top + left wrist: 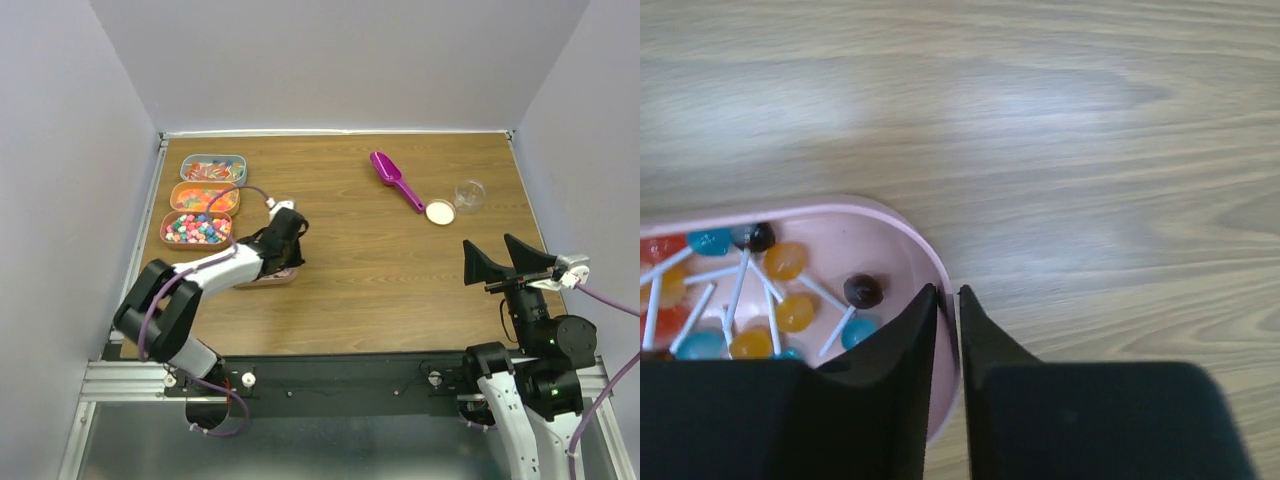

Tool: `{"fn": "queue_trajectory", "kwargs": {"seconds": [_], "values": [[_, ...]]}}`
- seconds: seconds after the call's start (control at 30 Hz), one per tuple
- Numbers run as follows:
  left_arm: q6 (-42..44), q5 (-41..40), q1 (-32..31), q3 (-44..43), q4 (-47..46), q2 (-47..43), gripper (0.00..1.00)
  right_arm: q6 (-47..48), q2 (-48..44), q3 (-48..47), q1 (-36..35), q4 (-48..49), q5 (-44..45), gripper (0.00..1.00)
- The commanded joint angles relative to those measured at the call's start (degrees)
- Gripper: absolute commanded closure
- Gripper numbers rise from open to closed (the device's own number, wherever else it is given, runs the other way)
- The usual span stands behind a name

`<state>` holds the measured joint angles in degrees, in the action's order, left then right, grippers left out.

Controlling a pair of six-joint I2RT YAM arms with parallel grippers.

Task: Pack the candies
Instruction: Move the storage box to the center of the board.

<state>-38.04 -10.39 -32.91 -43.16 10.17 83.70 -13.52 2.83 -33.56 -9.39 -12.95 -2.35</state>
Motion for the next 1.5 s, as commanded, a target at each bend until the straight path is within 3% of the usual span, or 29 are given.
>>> {"fn": "queue_trajectory", "kwargs": {"seconds": [0.0,0.1,0.3,0.53,0.87,1.17,1.37,1.47], "values": [[2.3,3.2,-7.2,-10.9,-2.1,11.9,0.88,-0.5,-0.9,0.7,-0.4,0.5,1.2,0.0],[7.6,4.0,-10.5,-19.4,-0.1,20.2,1.0,-0.5,-0.9,0.8,-0.5,0.5,0.8,0.0],[17.7,5.9,-13.1,-30.3,2.3,28.1,1.0,-0.5,-0.7,0.7,-0.5,0.1,0.7,0.0],[27.7,3.1,-12.4,-34.4,7.5,30.5,1.0,-0.4,0.2,0.8,-0.5,0.1,0.4,0.0],[25.5,6.2,-10.2,-39.2,7.9,33.5,1.0,-0.5,1.6,0.6,-0.5,0.1,-0.4,0.0],[12.4,12.4,-10.2,-48.4,7.9,37.8,1.0,-0.4,2.7,0.3,-0.5,0.0,-0.8,0.0],[7.6,12.1,-10.5,-53.3,8.5,41.0,0.93,-0.3,3.1,0.1,-0.5,-0.1,-0.8,0.0],[6.8,12.4,-10.6,-55.2,8.3,42.1,0.81,-0.4,3.6,-0.1,-0.5,-0.2,-0.6,0.0]]}}
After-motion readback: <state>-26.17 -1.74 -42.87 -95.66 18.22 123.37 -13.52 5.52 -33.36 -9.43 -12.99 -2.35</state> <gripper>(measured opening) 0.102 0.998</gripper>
